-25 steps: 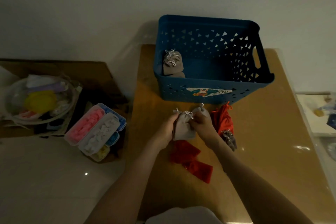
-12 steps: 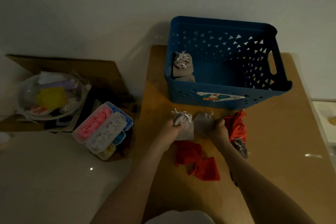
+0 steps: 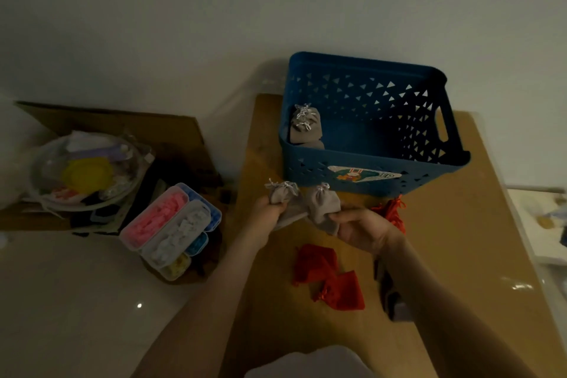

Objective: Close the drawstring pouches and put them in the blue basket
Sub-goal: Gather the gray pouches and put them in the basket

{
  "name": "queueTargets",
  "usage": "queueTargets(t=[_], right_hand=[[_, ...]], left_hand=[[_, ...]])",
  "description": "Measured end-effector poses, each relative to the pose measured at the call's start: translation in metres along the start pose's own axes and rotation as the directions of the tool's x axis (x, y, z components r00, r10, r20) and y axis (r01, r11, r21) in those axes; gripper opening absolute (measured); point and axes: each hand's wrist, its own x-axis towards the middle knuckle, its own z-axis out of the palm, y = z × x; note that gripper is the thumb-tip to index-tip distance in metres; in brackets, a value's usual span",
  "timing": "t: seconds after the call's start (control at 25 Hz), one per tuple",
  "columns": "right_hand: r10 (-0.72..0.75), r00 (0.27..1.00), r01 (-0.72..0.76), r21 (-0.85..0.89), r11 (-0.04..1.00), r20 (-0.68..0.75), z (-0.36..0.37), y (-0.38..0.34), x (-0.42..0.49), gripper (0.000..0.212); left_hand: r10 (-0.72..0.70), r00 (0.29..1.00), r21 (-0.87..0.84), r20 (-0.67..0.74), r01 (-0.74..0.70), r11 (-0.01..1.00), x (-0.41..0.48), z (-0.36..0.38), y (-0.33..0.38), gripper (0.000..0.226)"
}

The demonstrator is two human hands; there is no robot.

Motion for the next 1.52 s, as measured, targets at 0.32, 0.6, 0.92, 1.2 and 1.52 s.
queueTargets(t=[0.32, 0.6, 0.92, 1.2, 1.52], right_hand=[[0.021, 0.994, -0.003, -0.164, 0.986, 0.104, 0.076, -0.029, 0.016, 0.050], [-0.172, 0.969, 0.057, -0.520, 0.853, -0.177, 0.105, -0.049, 0.043, 0.029], [-0.375, 0.890, 0.127, -0.651, 0.749, -0.259, 0.129, -0.097, 0.048, 0.026], [-0.325, 0.940, 0.198, -0.610, 0.767, -0.102, 0.112, -0.163, 0.070, 0.031], [-0.247, 0.962, 0.075, -0.756, 0.650, -0.117, 0.034, -0.192, 0.128, 0.030]], left_hand=[[-0.057, 0.998, -0.104, -0.030, 0.054, 0.993, -0.027, -0.034, 0.042, 0.017], [0.054, 0.998, -0.180, 0.032, -0.047, 0.983, -0.040, -0.054, 0.063, 0.029], [0.485, 0.853, 0.092, 0.191, -0.508, 0.857, -0.047, -0.052, 0.109, 0.056], [0.568, 0.794, 0.033, 0.218, -0.588, 0.809, -0.020, -0.048, 0.163, 0.032], [0.539, 0.790, 0.589, 0.291, -0.592, 0.550, 0.065, -0.035, 0.191, 0.028]])
